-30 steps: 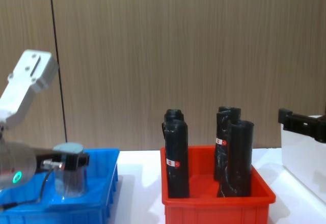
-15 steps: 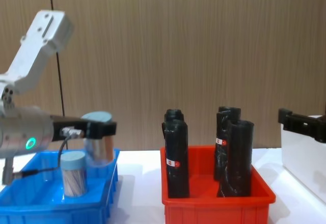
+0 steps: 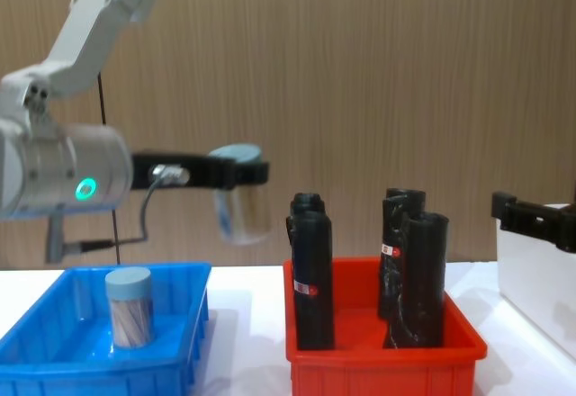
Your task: Pick the cotton swabs from the blue box and place them into the white box.
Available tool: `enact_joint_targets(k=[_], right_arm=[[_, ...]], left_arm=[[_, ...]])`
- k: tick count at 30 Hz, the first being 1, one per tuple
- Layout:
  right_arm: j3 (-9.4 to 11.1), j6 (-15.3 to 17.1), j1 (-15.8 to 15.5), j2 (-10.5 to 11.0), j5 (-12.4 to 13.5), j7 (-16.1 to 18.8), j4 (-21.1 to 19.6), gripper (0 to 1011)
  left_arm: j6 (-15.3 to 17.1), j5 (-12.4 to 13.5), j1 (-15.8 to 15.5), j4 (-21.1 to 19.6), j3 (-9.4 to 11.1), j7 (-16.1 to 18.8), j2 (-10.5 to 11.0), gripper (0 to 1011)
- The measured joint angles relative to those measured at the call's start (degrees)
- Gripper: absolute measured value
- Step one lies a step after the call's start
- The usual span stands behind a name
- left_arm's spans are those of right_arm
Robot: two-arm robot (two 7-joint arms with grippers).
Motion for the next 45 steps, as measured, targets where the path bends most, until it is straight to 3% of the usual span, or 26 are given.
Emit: enact_joint_targets(k=[7, 17, 25, 35, 45], right_arm=[[0.0, 0.0, 0.0, 0.0, 0.0, 0.0, 0.0, 1002], [0.0, 0.0, 0.0, 0.0, 0.0, 0.0, 0.0, 1002], [0.0, 0.0, 0.0, 0.0, 0.0, 0.0, 0.0, 1002], [0.0, 0.0, 0.0, 0.0, 0.0, 0.0, 0.0, 1002], [0.0, 0.0, 0.0, 0.0, 0.0, 0.0, 0.0, 1002]], left_arm=[[0.8, 0.1, -2.9, 0.9, 0.3, -6.2, -1.0, 660], [2.4, 0.9, -8.6, 5.2, 1.0, -15.6, -3.3, 660], [4.1, 2.7, -15.6, 13.0, 2.2, -23.4, -6.5, 660], [5.3, 4.7, -21.1, 19.6, 3.2, -29.0, -8.9, 660], [6.1, 5.9, -24.0, 23.0, 3.7, -31.8, -10.1, 660]])
